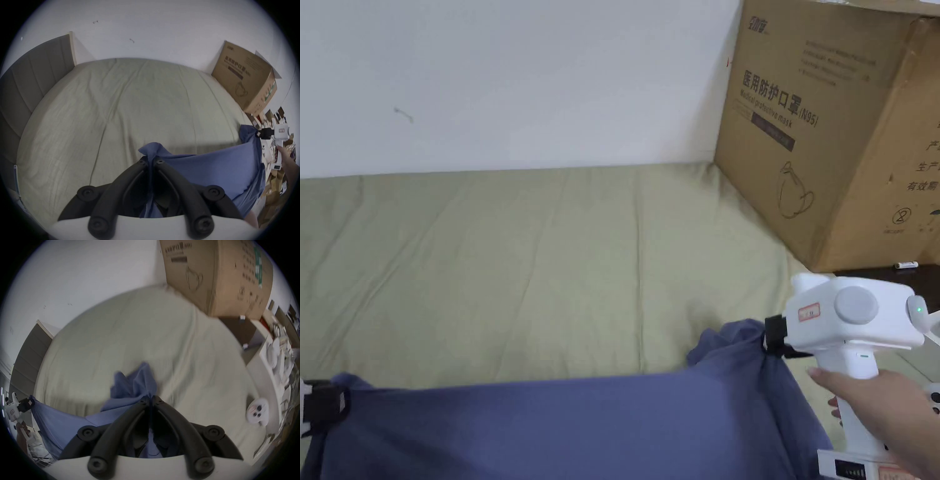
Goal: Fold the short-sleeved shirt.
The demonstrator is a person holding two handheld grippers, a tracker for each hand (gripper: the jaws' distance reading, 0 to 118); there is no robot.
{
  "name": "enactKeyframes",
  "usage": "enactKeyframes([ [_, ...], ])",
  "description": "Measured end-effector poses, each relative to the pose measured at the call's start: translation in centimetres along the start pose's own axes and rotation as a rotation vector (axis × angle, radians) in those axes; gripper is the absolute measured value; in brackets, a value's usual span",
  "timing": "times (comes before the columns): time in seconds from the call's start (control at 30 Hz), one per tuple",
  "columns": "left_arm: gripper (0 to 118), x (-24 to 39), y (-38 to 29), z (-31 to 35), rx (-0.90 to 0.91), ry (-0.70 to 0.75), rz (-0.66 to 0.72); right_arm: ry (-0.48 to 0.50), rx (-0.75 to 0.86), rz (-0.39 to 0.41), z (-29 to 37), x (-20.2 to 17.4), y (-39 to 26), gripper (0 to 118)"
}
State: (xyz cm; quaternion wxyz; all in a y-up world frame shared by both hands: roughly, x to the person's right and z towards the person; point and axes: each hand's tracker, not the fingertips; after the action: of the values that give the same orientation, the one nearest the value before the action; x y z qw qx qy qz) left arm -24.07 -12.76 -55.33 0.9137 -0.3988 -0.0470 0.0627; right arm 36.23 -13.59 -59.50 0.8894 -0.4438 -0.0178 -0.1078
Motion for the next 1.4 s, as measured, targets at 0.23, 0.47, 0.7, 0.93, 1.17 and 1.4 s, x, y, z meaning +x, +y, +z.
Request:
enactKeyframes([
  [0.23,4,-0.1,1.7,2.3,0.159,-0.063,0.055,0.031,0.242,-0.077,5.7,-0.8,1.2,2],
  [0.47,4,-0.4,-6.7,7.3,0.063,-0.132,-0.061,0.087,0.224,-0.098,13.1,1.5,-12.5,2],
  [0.7,4,-2.9,-16.5,10.1,-0.082,-0.156,0.035,0.062,0.001,-0.077,13.1,4.4,-22.0,2],
  [0.93,107,-3.8,-16.8,9.0,-0.131,-0.115,0.123,-0.058,-0.055,-0.086,9.9,4.7,-20.3,89],
  [1.17,107,1.5,-12.5,19.5,0.351,-0.14,0.091,0.158,0.424,0.077,22.5,-3.2,-18.4,89],
  [1.4,26,9.1,-14.0,24.9,0.879,0.012,-0.05,-0.173,1.179,0.158,26.9,-13.7,-24.2,80],
])
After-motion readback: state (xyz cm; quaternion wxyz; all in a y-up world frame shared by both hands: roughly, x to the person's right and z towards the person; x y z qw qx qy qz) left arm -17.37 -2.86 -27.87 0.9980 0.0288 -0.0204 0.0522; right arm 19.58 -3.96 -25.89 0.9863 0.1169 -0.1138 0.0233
